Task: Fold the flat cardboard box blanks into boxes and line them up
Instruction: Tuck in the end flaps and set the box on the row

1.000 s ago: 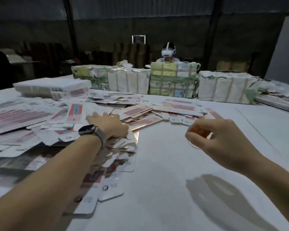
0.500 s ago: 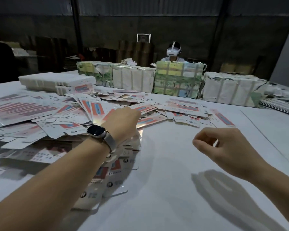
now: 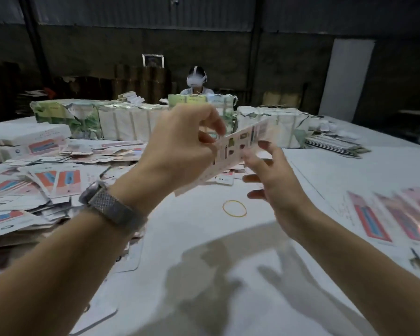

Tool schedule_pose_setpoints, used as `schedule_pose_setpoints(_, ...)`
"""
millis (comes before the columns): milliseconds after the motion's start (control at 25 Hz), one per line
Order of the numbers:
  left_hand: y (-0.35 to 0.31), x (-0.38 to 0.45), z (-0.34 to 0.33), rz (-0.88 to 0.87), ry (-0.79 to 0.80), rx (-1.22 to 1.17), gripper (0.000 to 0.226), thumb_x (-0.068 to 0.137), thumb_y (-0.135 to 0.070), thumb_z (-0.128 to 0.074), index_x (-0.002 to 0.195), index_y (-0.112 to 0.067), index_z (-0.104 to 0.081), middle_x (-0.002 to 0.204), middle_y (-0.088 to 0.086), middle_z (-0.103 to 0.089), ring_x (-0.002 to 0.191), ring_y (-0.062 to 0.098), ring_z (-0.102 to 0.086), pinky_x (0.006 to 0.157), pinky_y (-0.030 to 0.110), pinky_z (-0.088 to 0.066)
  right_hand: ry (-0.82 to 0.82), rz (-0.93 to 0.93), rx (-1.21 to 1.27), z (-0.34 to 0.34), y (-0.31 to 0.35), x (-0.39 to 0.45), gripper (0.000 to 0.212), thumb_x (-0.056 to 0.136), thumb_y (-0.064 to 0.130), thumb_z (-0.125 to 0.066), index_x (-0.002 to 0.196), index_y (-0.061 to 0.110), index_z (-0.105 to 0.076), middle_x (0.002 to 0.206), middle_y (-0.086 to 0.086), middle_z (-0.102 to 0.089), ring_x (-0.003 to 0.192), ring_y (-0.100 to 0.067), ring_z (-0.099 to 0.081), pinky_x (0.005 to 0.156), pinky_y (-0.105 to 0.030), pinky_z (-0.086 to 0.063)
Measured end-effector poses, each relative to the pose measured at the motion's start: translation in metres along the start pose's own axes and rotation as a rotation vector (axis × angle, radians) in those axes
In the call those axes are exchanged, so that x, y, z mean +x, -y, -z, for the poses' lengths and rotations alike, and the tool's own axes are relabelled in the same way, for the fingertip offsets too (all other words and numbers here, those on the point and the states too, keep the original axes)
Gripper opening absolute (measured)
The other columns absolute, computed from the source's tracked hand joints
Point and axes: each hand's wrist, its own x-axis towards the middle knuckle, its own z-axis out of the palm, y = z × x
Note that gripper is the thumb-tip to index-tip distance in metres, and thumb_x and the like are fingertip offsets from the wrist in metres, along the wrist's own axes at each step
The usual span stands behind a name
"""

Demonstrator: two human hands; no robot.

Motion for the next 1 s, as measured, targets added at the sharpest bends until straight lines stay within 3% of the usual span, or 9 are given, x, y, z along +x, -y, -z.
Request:
schedule_pose_setpoints(120,-0.003,0.012,-0.037,0.245,-0.035,-0.381,0.032,0.085,0.010,-0.063,0.092,-0.021,-0.068,0.108,-0.008,-0.071,0.092,0.010,-0.070,0.067,0.021,-0.059,-0.132,0.004,0.181,0.009,0.004,0.008,0.062,0.087,0.047,-0.067,0.136,0.043,-0.031,0.111,0.008,-0.065,0.104,-0.014,-0.063,0.079,-0.034,-0.050)
schedule_pose_setpoints(200,-0.003,0.014,-0.055,0.337,-0.050,-0.558,0.034,0.088,0.007,-0.065,0.097,-0.026,-0.066,0.109,-0.009,-0.072,0.095,0.013,-0.071,0.070,0.029,-0.059,-0.191,0.017,0.244,0.014,0.003,0.012,0.074,0.077,0.045,-0.070,0.138,0.044,-0.028,0.118,0.003,-0.062,0.108,-0.017,-0.062,0.085,-0.037,-0.048)
schedule_pose_setpoints(280,-0.005,0.012,-0.071,0.355,-0.001,-0.658,0.040,0.090,0.004,-0.064,0.110,-0.031,-0.063,0.111,-0.011,-0.072,0.094,0.012,-0.073,0.067,0.029,-0.060,-0.223,0.040,0.293,0.021,0.003,0.014,0.068,0.078,0.039,-0.070,0.133,0.047,-0.031,0.118,0.003,-0.061,0.100,-0.014,-0.067,0.080,-0.034,-0.052)
schedule_pose_setpoints(440,-0.006,-0.002,-0.098,0.255,0.232,-0.752,0.045,0.098,-0.001,-0.048,0.127,-0.034,-0.059,0.109,-0.008,-0.075,0.095,0.015,-0.074,0.074,0.035,-0.063,-0.197,0.154,0.165,0.026,-0.004,0.009,0.045,0.088,0.031,-0.068,0.125,0.044,-0.046,0.093,0.017,-0.063,0.088,-0.008,-0.070,0.062,-0.021,-0.057)
schedule_pose_setpoints(560,-0.004,-0.009,-0.105,0.312,0.258,-0.946,0.047,0.100,-0.004,-0.035,0.124,-0.037,-0.056,0.099,-0.003,-0.077,0.085,0.016,-0.074,0.067,0.037,-0.063,-0.173,0.120,0.054,0.026,-0.005,0.006,0.037,0.092,0.037,-0.065,0.128,0.033,-0.056,0.111,0.001,-0.058,0.096,-0.013,-0.068,0.075,-0.033,-0.061)
schedule_pose_setpoints(680,-0.002,-0.014,-0.103,0.385,0.308,-1.111,0.046,0.098,-0.005,-0.032,0.129,-0.031,-0.053,0.087,0.001,-0.077,0.068,0.015,-0.073,0.054,0.030,-0.058,-0.243,0.103,-0.077,0.032,0.001,0.004,0.040,0.092,0.044,-0.063,0.130,0.032,-0.058,0.118,0.000,-0.048,0.093,-0.005,-0.063,0.070,-0.034,-0.061)
schedule_pose_setpoints(800,0.003,-0.016,-0.098,0.377,0.379,-1.103,0.035,0.105,-0.031,-0.036,0.127,-0.025,-0.062,0.094,0.005,-0.078,0.079,0.024,-0.076,0.059,0.033,-0.060,-0.275,0.251,-0.214,0.040,0.012,0.003,0.051,0.093,0.047,-0.059,0.141,0.043,-0.044,0.111,0.006,-0.045,0.100,-0.010,-0.056,0.068,-0.036,-0.061)
schedule_pose_setpoints(880,0.006,-0.017,-0.096,0.328,0.466,-1.093,0.051,0.099,-0.059,-0.028,0.119,-0.036,-0.070,0.106,0.004,-0.077,0.090,0.026,-0.076,0.067,0.037,-0.061,-0.261,0.356,-0.362,0.045,0.020,0.003,0.053,0.090,0.052,-0.055,0.141,0.048,-0.043,0.104,0.009,-0.043,0.097,-0.010,-0.054,0.072,-0.032,-0.059)
schedule_pose_setpoints(1000,0.003,-0.019,-0.098,0.286,0.509,-1.107,0.060,0.093,-0.067,-0.021,0.110,-0.043,-0.074,0.100,0.003,-0.077,0.082,0.023,-0.074,0.068,0.039,-0.062,-0.246,0.412,-0.513,0.049,0.024,0.004,0.046,0.091,0.053,-0.055,0.136,0.042,-0.053,0.099,0.010,-0.044,0.094,-0.007,-0.054,0.072,-0.026,-0.056)
